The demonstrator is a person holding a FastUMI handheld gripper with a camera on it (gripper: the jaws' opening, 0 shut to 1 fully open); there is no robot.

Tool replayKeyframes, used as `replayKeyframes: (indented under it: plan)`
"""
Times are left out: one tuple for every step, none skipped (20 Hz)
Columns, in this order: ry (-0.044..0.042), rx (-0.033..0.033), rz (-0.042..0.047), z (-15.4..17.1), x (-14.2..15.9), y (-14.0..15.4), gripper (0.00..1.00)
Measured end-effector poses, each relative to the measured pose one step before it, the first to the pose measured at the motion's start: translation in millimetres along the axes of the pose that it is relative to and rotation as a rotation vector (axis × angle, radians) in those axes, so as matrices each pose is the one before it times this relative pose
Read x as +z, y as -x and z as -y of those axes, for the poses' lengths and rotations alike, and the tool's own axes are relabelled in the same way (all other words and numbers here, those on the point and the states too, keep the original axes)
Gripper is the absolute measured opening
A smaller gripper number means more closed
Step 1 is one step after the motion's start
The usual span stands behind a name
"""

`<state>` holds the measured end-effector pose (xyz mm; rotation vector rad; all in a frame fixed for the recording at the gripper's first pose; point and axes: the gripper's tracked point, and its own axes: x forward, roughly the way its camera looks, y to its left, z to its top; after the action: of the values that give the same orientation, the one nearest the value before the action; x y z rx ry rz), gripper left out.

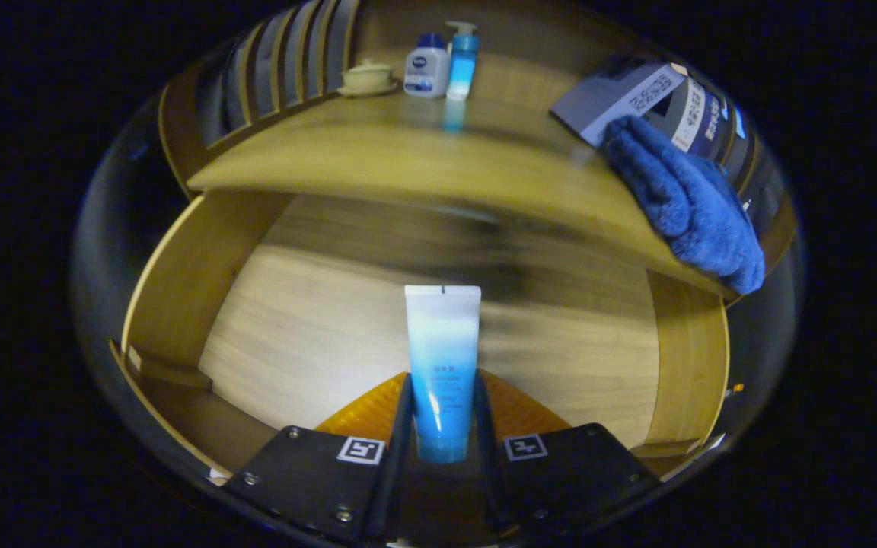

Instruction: Pull open the drawer, take out the items inside it, and place them on the countertop above the cabinet.

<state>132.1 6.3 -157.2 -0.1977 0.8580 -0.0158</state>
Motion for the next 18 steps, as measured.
replayKeyframes:
  plan:
    - [-0.00673,0.00778,0.04887,-0.22,8.70,7.64,0.43]
    - [0.00291,0.01709,0.04058,1.25,5.54,7.74,0.42]
    - [0.00841,0.02080,0.03109,-0.14,6.00,6.23,0.43]
    - [0.01049,0.00714,0.02428,1.27,3.82,6.93,0.43]
    - [0.01028,-0.00300,0.02677,-0.16,4.64,9.15,0.43]
    - [0.01126,0.00282,0.02655,-5.10,5.56,10.24,0.43]
    - [0.00783,0.00329,0.02948,-2.28,5.82,9.19,0.43]
    - [0.00304,0.00079,0.02890,-0.92,4.77,12.55,0.42]
    - [-0.00367,0.00409,0.02928,-0.25,6.49,9.03,0.43]
    - [-0.00619,0.00485,0.03048,-0.28,7.90,7.77,0.42]
    - [-0.00201,-0.00059,0.02594,2.17,8.67,8.40,0.42]
    - [0.00442,-0.00245,0.02140,0.78,7.92,8.55,0.42]
    - [0.00459,-0.00594,0.02337,1.88,10.37,6.72,0.42]
    - [0.00156,-0.00971,0.01731,3.35,9.24,3.60,0.42]
    - [-0.01166,-0.01279,0.01727,6.24,12.53,1.92,0.42]
    - [-0.02085,-0.00825,0.00492,6.75,10.09,-0.32,0.42]
    - [-0.02988,-0.00604,-0.00042,3.67,8.33,-2.35,0.42]
    - [-0.03210,-0.00641,0.00354,2.04,6.68,-8.13,0.42]
